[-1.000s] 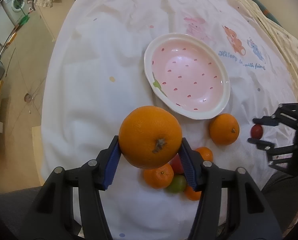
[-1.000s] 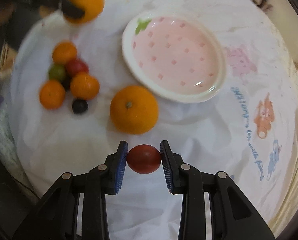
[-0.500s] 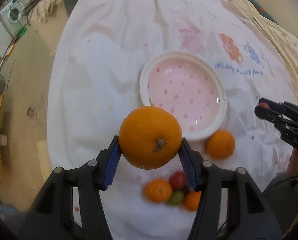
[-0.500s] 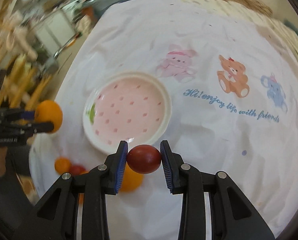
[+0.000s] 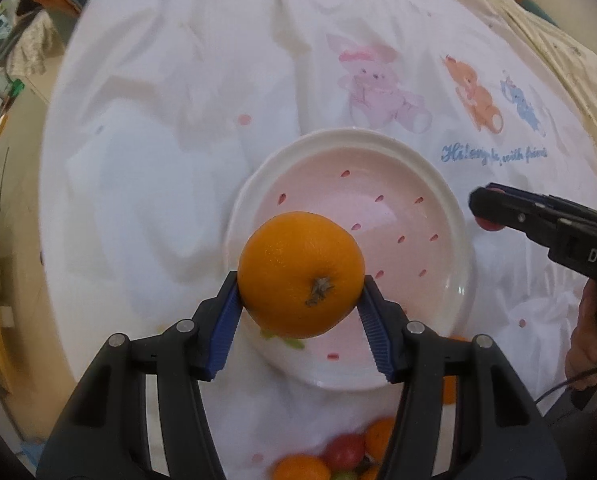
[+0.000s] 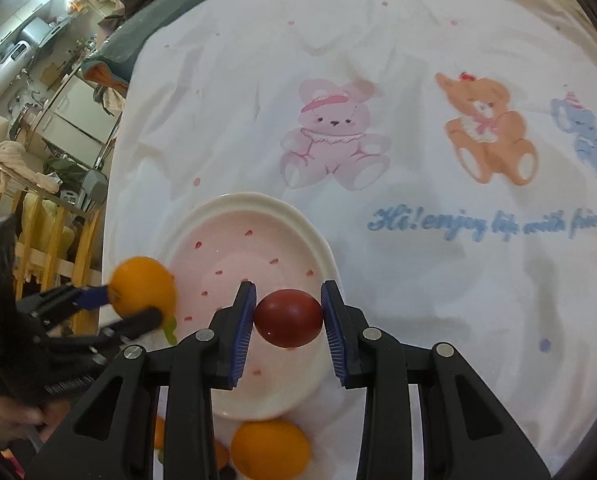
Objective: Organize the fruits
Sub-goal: 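Carry the orange and tomato onto the pink plate and open both tools, then lift both open tools away from the plate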
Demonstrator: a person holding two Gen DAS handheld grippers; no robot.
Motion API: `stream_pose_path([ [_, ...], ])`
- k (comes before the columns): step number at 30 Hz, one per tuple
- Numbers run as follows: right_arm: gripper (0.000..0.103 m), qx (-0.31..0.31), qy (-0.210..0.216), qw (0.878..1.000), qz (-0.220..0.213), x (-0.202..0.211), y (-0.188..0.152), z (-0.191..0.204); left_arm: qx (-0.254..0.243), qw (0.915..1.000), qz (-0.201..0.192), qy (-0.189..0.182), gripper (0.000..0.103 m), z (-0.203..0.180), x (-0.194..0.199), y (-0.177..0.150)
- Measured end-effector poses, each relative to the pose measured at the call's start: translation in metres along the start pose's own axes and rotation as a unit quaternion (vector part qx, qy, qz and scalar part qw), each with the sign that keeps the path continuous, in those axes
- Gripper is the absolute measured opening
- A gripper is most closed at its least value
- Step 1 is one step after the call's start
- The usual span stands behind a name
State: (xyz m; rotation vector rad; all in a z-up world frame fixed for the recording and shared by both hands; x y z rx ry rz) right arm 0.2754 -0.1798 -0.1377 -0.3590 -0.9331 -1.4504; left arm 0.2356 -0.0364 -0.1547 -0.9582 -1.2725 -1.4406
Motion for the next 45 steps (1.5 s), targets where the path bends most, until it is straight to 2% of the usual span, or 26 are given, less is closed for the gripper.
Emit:
stream_pose_path([
  [2,0.035,-0.019,0.013,1.000,0.008,-0.011,0.004,-0.004,0.002,1.0000,0.008,-0.005,0.053,-0.003,-0.009,0.003],
  [10,0.036,-0.050,0.011,0.998,0.033,-0.039,0.009,-0.018,0.003,0.9998,0.018,-0.005,0.053,-0.010,-0.026,0.013],
  [19,0.037,-0.054,0.027,0.997,0.038,-0.056,0.019,-0.013,-0.003,0.9998,0.019,-0.008,0.055,-0.016,-0.033,0.022],
  [21,0.039,-0.056,0.041,0.997,0.028,-0.054,0.024,-0.009,0.003,0.9997,0.022,-0.013,0.055,-0.017,-0.033,0.023],
  [23,0.052,-0.056,0.044,0.997,0.023,-0.052,0.027,-0.009,0.004,0.9995,0.028,-0.015,0.056,-0.018,-0.034,0.022],
  [28,0.055,-0.063,0.053,0.996,0.022,-0.047,0.028,-0.009,-0.010,0.9994,0.028,-0.014,0.058,-0.023,-0.034,0.019],
  [30,0.059,-0.056,0.048,0.997,0.015,-0.041,0.029,-0.010,0.000,0.9992,0.032,-0.026,0.067,-0.022,-0.032,0.018],
  [33,0.062,-0.039,0.035,0.999,0.002,-0.029,0.031,-0.011,0.014,0.9996,0.006,-0.023,0.085,-0.017,-0.020,0.019],
  [36,0.066,-0.040,0.026,0.999,-0.008,-0.021,0.032,-0.016,-0.003,0.9998,-0.011,-0.015,0.085,-0.018,-0.013,0.021],
  [38,0.067,-0.042,0.020,0.999,-0.015,-0.014,0.031,-0.020,0.002,0.9998,-0.015,-0.013,0.085,-0.015,-0.011,0.022],
  [42,0.080,-0.039,0.003,0.999,-0.036,0.002,0.027,-0.021,0.006,0.9995,-0.028,-0.015,0.085,-0.013,0.000,0.020],
  [45,0.083,-0.034,-0.003,0.998,-0.050,0.014,0.025,-0.014,0.003,0.9989,-0.044,-0.014,0.085,-0.011,0.010,0.018],
])
Point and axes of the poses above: each gripper's, at about its wrist camera, not at the fingertips, and x roughly against the way its jaws point, z to its left, y to its top, the point moved 8 cm from there along -x, roughly the way its jaws point, and after that the axes turned 15 degrees about y, right-handed, at the moved point
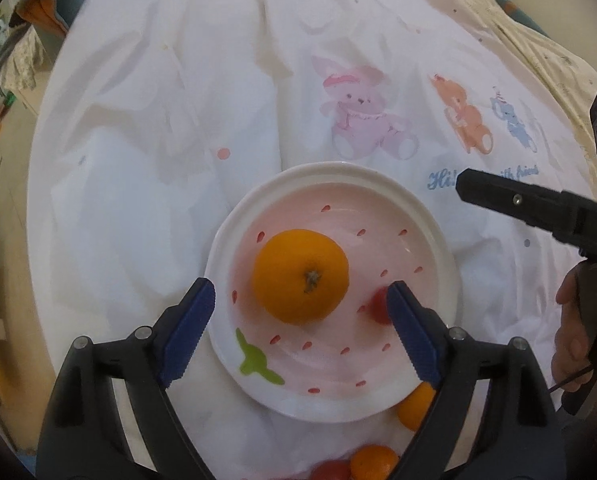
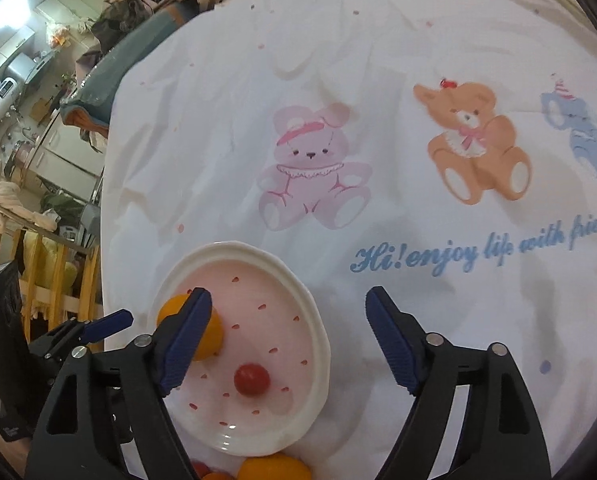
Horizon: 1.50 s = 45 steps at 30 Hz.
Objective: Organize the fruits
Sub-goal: 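Lift both open tools away from the plate, then lower the right tool onto the large orange beside the plate and close it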
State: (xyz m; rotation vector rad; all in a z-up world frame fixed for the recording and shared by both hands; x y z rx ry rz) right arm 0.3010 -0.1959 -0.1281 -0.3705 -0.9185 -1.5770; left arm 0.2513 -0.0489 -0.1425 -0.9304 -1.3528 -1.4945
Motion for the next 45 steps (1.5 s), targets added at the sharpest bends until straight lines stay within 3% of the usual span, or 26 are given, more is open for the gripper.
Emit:
stream_pose_path([
  [7,0.090,0.038,-0.008,0.999,-0.038,0.029,-0.005,0.027,0.045,0.9983,-0.031,-0.021,0.085,0.014,0.036,-0.003],
  [13,0.090,0.072,-0.017,0.995,-0.060,0.056,-0.017,0.050,0.053,0.9952,-0.082,-0.011,0.085,0.027,0.075,-0.011],
  [17,0.091,0.073,-0.017,0.994,-0.075,0.072,-0.035,0.063,0.068,0.9916,-0.107,-0.024,0.085,0.033,0.098,-0.017],
  [20,0.092,0.083,-0.020,0.993,-0.087,0.082,-0.050,0.073,0.061,0.9903,-0.125,-0.010,0.085,0.034,0.111,-0.026],
  [31,0.092,0.050,-0.008,0.993,-0.108,0.107,-0.101,0.080,0.049,0.9899,-0.133,0.015,0.085,0.040,0.126,-0.075],
  [45,0.092,-0.004,-0.024,0.997,-0.071,0.088,-0.153,0.051,0.049,0.9929,-0.106,0.025,0.085,0.041,0.113,-0.113],
])
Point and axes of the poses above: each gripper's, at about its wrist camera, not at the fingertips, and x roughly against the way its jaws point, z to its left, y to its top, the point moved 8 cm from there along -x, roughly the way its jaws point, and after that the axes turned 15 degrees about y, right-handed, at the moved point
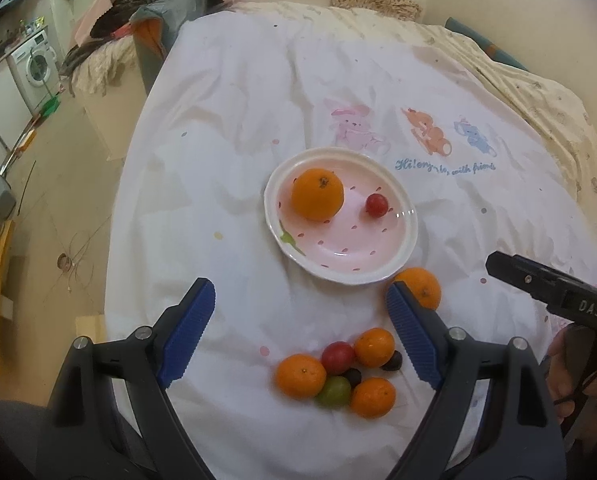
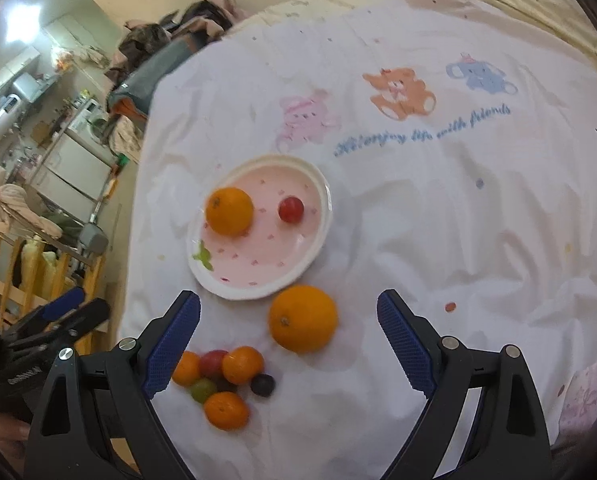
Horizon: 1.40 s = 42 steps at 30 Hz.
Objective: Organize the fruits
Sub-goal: 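Lower the right tool onto the large orange beside the plate and close it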
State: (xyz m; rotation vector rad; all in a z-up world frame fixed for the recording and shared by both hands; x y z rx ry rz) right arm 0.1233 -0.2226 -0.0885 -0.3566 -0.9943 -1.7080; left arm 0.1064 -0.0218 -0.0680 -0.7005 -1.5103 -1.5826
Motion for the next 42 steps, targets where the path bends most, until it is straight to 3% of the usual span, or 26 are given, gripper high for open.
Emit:
stream_pose_path([
  [9,0.092,-0.034,-0.013,0.999,0.031,-0.023,-0.014,-0.029,0.013,0.9998,0.002,0.016,0.085,0.012,-0.009,-0.002],
  [17,0.092,-0.069,-0.008,0.994,0.084,-0.059,-0.027,-0.041,0.045,0.9974,0.050,0.025,0.085,0.023,-0.034,-0.009],
  [21,0.092,-0.046,-0.036,0.991,0.118,-0.081,-0.033,-0.043,0.050,0.9963,0.064,0.027,0.085,0.025,-0.041,-0.011],
  [25,0.091,-0.020,-0.039,0.988,0.148,-0.100,-0.038,-0.036,0.053,0.9957,0.071,0.028,0.085,0.026,-0.043,-0.012],
  [30,0.090,0.010,-0.071,0.985,0.159,-0.111,-0.041,-0.035,0.055,0.9948,0.081,0.029,0.085,0.028,-0.048,-0.014],
  [36,0.068,0.025,-0.076,0.984,0.157,-0.110,-0.039,-0.034,0.042,0.9946,0.088,0.036,0.085,0.025,-0.054,-0.018],
  [42,0.066,0.034,-0.071,0.984,0.161,-0.102,-0.043,-0.032,0.027,0.9939,0.100,0.037,0.085,0.022,-0.058,-0.025],
])
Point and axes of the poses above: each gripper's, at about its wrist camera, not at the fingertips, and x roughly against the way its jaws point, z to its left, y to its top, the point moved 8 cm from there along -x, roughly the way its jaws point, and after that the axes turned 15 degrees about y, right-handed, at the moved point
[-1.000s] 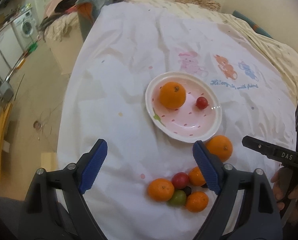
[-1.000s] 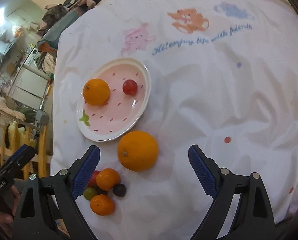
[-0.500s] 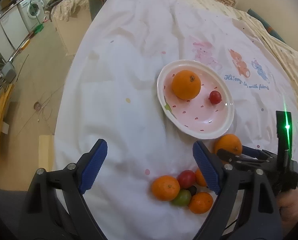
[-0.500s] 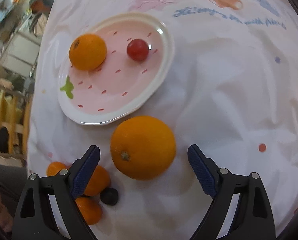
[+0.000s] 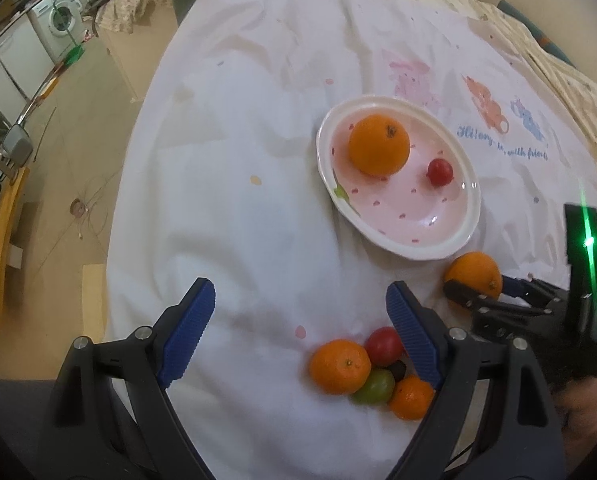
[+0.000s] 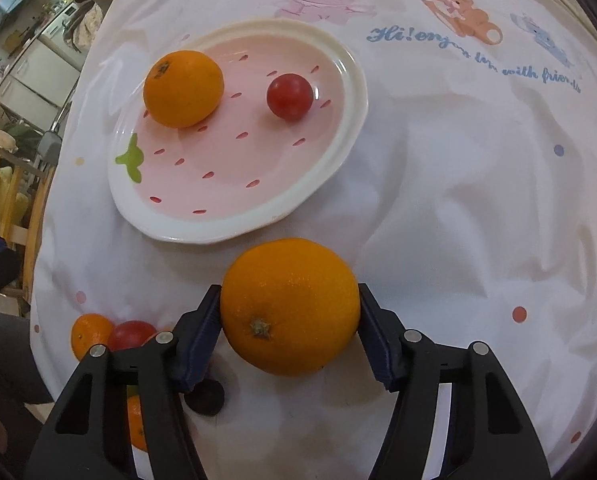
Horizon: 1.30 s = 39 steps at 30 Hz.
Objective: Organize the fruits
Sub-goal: 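Lower the right tool onto the large orange beside the plate and close it, then grasp a small tangerine with the left tool while the right tool holds the orange up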
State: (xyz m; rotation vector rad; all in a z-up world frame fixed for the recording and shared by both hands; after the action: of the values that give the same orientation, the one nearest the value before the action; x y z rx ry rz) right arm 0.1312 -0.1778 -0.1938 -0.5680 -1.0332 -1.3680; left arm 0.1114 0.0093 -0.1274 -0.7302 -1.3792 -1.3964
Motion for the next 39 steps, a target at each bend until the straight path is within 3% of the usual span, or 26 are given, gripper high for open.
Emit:
stream_pose_path([
  [8,0.065,-0.037,0.051,0.997,-0.045,0.043,-0.006,-0.004,-0.031,0.9988,0.037,0.001,0.085,-0.005,-0.014,-0.022],
  [11,0.065,-0.047,0.065,0.995,-0.067,0.060,-0.007,-0.006,-0.035,0.9970,0.066,-0.016,0.083,-0.008,-0.021,-0.033],
  [20,0.065,-0.066,0.064,0.992,-0.088,0.067,-0.001,-0.010,-0.023,0.9861,0.152,-0.064,0.056,-0.028,-0.042,-0.057],
  [28,0.065,-0.074,0.066,0.991,-0.087,0.069,-0.004,-0.013,-0.016,0.9834,0.168,-0.068,0.055,-0.030,-0.047,-0.061],
  [30,0.065,-0.070,0.065,0.992,-0.087,0.068,-0.003,-0.012,-0.008,0.9803,0.178,-0.086,0.040,-0.032,-0.046,-0.063],
  [31,0.065,-0.069,0.065,0.992,-0.088,0.069,-0.002,-0.011,-0.012,0.9800,0.179,-0.086,0.040,-0.034,-0.045,-0.063],
  [35,0.065,-0.068,0.062,0.992,-0.085,0.067,-0.002,-0.011,-0.028,0.9835,0.161,-0.077,0.038,-0.037,-0.038,-0.062],
  [39,0.065,-0.074,0.065,0.991,-0.089,0.069,-0.002,-0.013,-0.014,0.9899,0.116,-0.080,0.038,-0.026,-0.017,-0.047],
])
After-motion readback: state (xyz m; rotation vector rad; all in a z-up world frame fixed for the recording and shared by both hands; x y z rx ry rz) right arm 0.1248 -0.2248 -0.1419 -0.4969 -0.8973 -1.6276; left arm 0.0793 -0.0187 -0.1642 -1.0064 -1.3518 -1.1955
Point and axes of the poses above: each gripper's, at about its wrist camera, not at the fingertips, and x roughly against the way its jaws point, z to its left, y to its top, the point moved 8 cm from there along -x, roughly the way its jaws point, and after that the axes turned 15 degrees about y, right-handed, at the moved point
